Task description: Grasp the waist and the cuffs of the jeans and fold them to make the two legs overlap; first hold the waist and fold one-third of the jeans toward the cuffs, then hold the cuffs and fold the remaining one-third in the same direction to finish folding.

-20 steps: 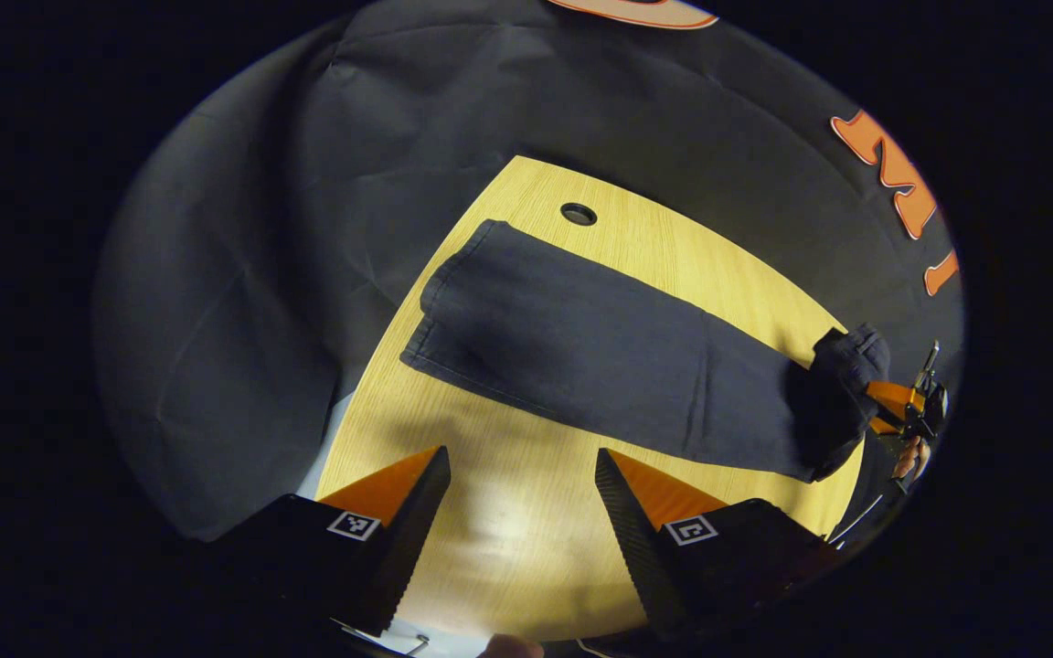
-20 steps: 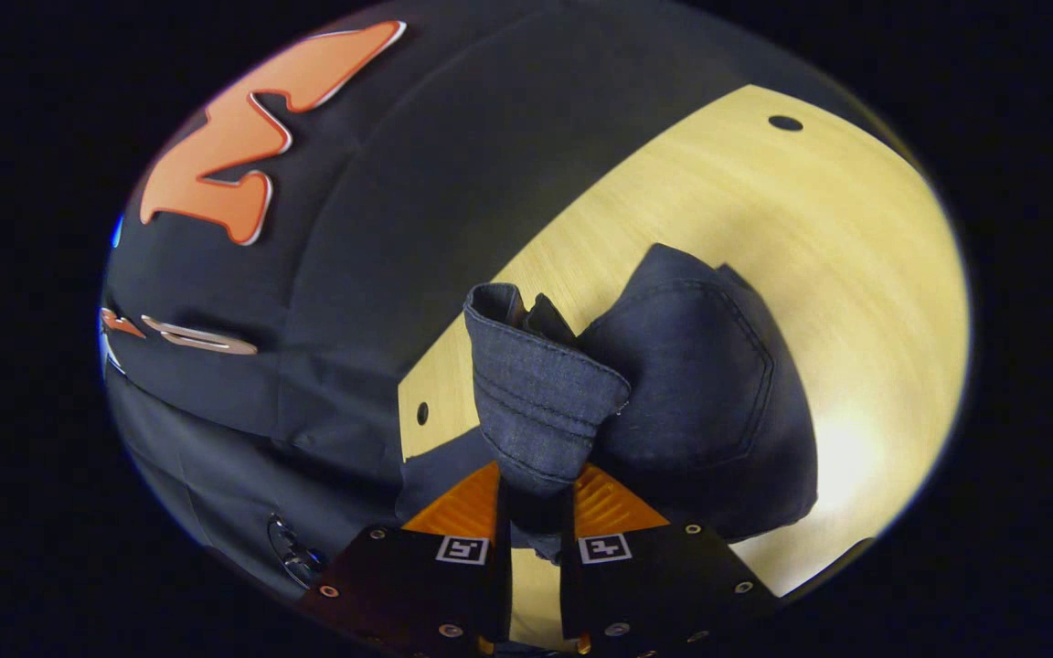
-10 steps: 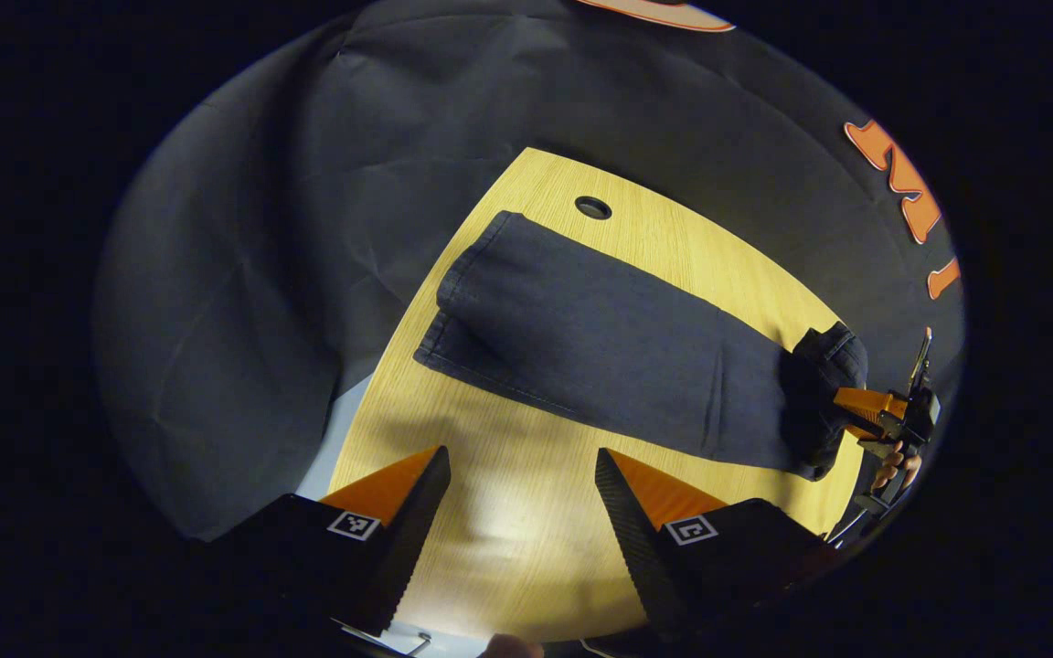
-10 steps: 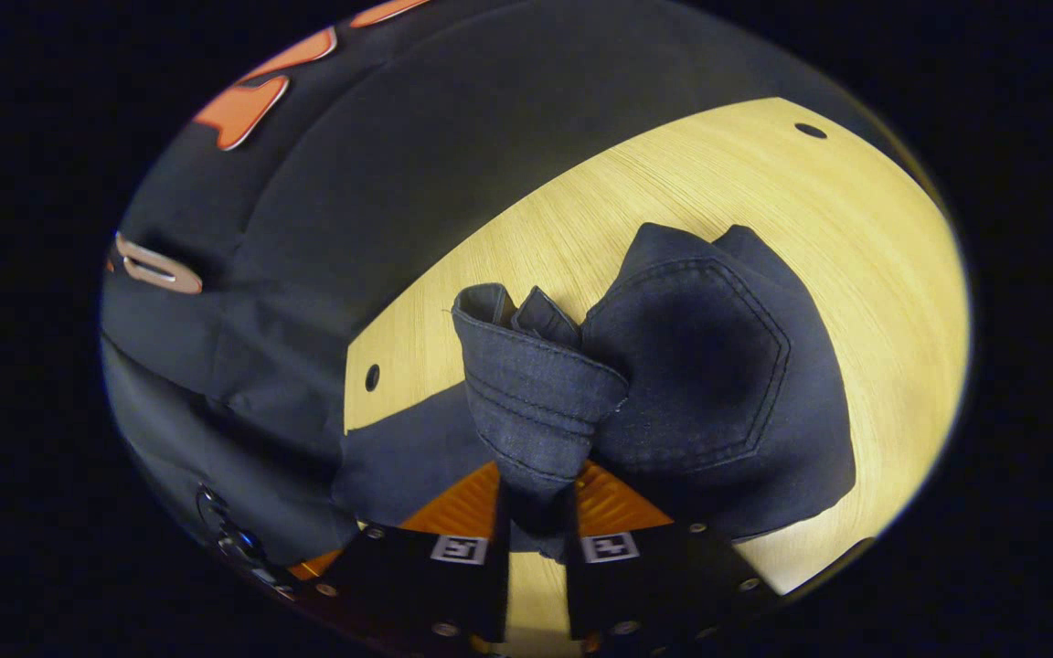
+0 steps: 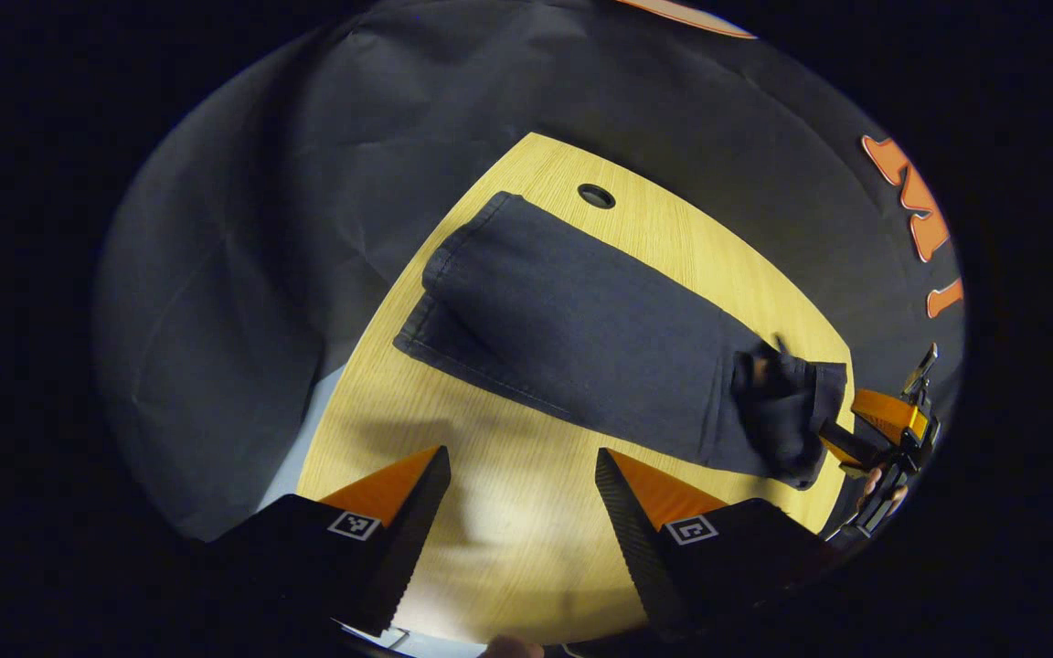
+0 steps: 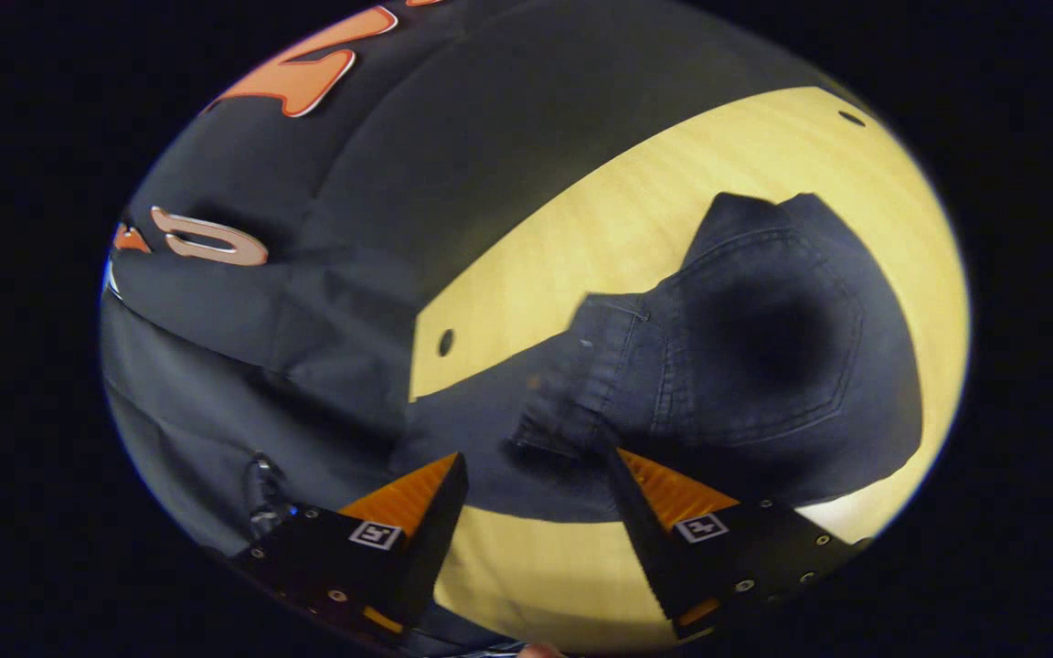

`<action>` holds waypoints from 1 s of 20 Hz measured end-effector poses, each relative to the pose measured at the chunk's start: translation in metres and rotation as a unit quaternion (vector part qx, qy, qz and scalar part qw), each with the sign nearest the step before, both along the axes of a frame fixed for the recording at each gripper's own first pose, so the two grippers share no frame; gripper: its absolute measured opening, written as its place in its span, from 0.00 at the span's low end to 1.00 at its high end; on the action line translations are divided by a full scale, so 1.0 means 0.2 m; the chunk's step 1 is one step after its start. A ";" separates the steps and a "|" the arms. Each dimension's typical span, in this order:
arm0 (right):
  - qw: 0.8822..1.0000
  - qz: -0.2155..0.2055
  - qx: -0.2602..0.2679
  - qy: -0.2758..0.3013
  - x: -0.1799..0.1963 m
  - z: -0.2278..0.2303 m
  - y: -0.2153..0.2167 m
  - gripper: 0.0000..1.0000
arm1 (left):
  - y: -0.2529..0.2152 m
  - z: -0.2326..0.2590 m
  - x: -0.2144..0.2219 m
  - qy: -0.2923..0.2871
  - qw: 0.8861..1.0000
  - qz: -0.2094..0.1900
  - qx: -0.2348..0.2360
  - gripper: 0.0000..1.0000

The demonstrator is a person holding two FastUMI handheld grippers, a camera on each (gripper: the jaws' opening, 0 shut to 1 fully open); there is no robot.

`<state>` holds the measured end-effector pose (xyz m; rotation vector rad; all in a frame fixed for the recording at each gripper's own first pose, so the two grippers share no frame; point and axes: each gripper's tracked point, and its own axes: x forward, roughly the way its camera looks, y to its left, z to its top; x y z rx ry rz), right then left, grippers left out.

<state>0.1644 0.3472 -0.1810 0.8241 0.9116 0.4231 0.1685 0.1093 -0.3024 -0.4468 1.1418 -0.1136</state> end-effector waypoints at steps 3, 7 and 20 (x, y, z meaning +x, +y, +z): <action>0.999 -0.014 -0.037 -0.032 0.03 0.02 -0.09 0.97 | 0.01 -0.02 -0.01 0.008 1.000 0.012 -0.013 0.96; 0.995 -0.021 -0.073 -0.069 0.02 0.13 -0.25 0.98 | 0.05 0.01 0.03 0.017 0.998 0.047 -0.037 0.97; 0.983 -0.083 -0.129 -0.103 -0.12 0.26 -0.73 0.99 | 0.21 -0.06 0.19 0.136 0.978 0.157 0.014 0.96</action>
